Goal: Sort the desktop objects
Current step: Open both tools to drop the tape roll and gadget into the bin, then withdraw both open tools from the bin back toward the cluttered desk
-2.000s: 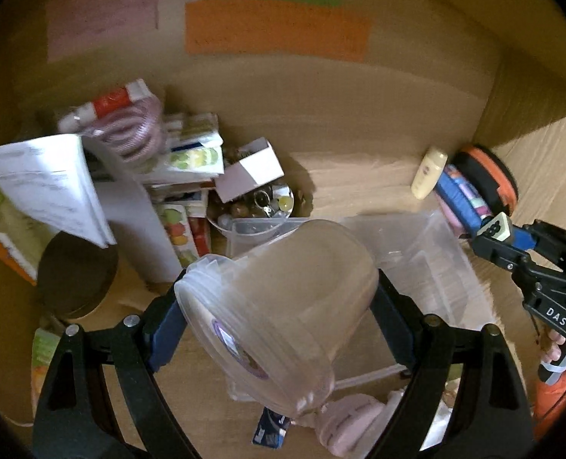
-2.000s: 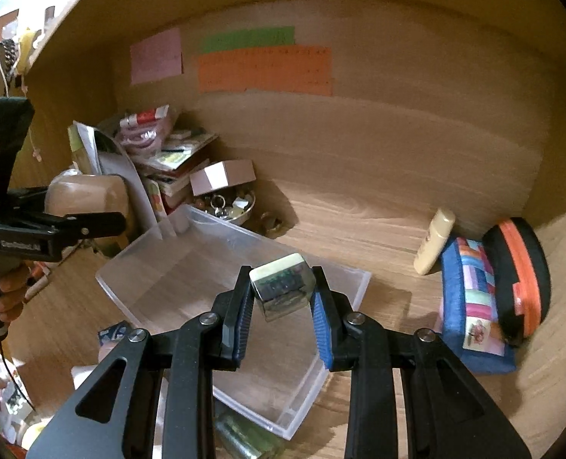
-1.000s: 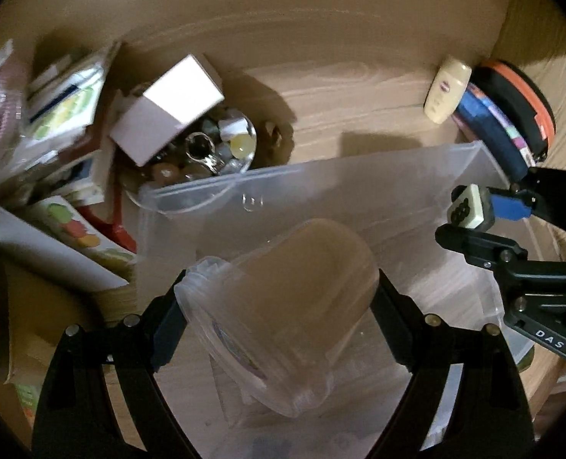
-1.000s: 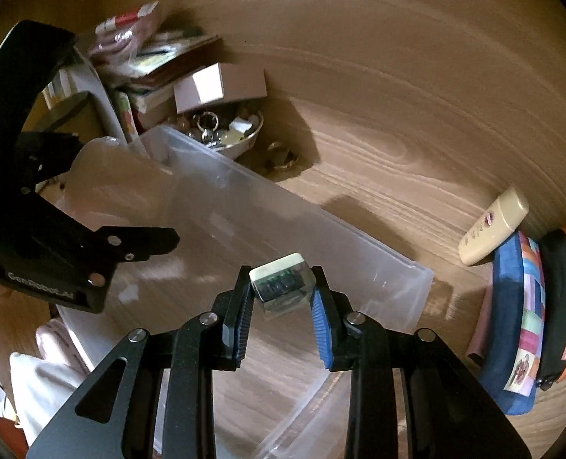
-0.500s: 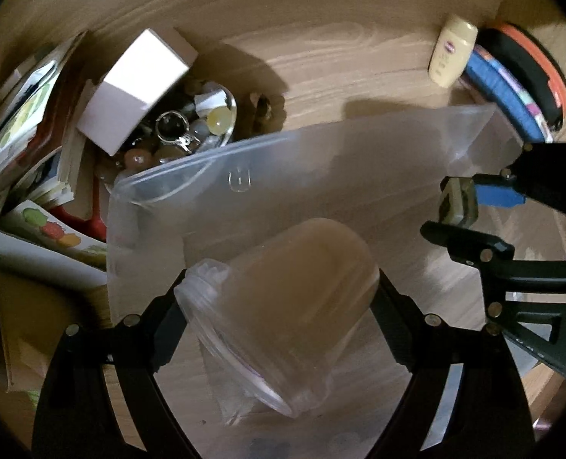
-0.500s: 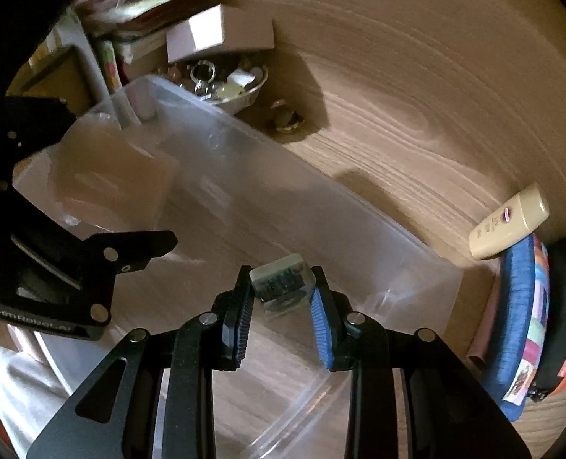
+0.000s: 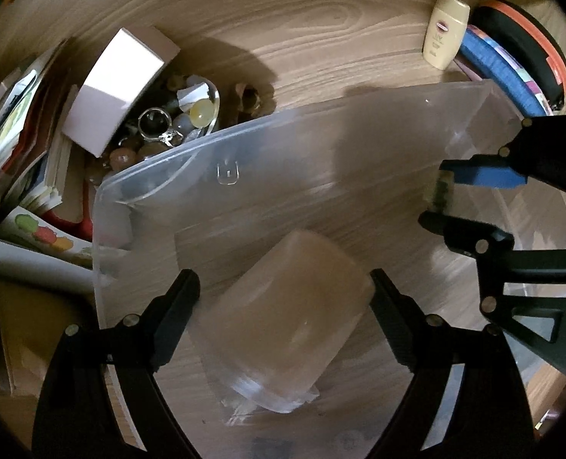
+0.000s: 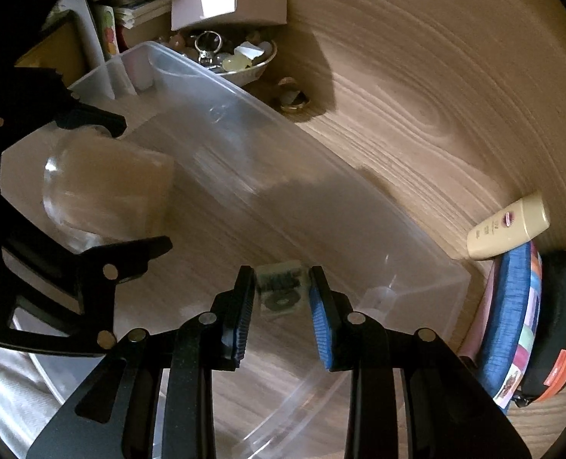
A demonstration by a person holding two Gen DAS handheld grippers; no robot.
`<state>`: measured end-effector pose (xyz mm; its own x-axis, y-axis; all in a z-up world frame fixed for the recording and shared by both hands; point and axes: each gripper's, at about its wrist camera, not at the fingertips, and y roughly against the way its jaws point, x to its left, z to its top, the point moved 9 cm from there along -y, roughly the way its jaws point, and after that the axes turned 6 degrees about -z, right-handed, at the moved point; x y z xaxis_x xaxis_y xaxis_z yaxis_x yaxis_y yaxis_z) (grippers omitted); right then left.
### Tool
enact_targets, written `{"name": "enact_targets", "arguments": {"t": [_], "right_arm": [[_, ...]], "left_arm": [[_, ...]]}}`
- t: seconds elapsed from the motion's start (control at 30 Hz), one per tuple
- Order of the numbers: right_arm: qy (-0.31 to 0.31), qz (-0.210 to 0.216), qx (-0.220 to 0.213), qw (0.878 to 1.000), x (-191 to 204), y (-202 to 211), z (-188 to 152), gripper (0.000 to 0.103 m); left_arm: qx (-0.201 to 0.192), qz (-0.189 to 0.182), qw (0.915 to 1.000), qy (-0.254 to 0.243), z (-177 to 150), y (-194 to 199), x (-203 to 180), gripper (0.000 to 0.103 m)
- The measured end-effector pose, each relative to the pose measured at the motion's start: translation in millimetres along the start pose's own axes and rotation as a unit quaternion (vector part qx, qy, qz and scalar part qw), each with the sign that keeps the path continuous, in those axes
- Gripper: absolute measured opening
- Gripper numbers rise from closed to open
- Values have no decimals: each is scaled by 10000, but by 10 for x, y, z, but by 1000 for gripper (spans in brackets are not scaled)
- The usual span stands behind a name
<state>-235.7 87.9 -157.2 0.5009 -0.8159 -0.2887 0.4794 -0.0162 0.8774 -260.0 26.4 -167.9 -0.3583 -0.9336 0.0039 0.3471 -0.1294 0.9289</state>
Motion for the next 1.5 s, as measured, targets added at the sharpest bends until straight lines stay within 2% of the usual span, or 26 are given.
{"name": "enact_targets", "arguments": {"t": [0.13,0.17,0.2,0.27,0.4,0.47,0.63,0.87,1.03,1.17,1.23,1.4,1.5], "right_arm": [[20,-44,-46,10000,12,23,11,33],[60,-71,-63,9999,20,31,12,39],[77,-177,-76,9998,10,43,10,50],[44,-261,-151,9995,-55,73,5,60],[-102,-22,-325,9994,-75,150,2,74],[-204,65,-373,9991,-97,168,-14,78],[-444,277,-546,9971,-114,420,-47,78],[-734,20,-1178,9903,-303,915,-39,82],[-913,-136,-1516,9841,-454,1127,-87,83],[-1067,-152,-1749,9787,-554,1373,-164,83],[-1168,-212,-1907,9745,-604,1493,-197,84],[-1392,-357,-2298,9626,-708,1743,-283,95],[-1502,-311,-2499,9560,-727,1907,-374,96]], "left_arm": [[-27,-46,9999,112,29,43,65,90],[-35,-75,9999,151,36,59,83,90],[-53,-88,9998,187,42,77,100,90],[-90,-123,9996,243,10,127,134,90],[-187,-96,9993,299,-85,208,108,91],[-231,-133,9992,306,-127,280,100,92],[-392,-77,9987,305,-151,461,97,92],[-708,-124,9965,424,-169,786,107,94],[-1016,-115,9934,529,-180,1057,141,94],[-1422,-182,9877,630,-225,1417,150,95],[-1636,-172,9843,637,-229,1575,145,99],[-2015,-37,9773,651,-255,1869,159,99],[-2180,-99,9729,762,-350,2003,169,99]]}}
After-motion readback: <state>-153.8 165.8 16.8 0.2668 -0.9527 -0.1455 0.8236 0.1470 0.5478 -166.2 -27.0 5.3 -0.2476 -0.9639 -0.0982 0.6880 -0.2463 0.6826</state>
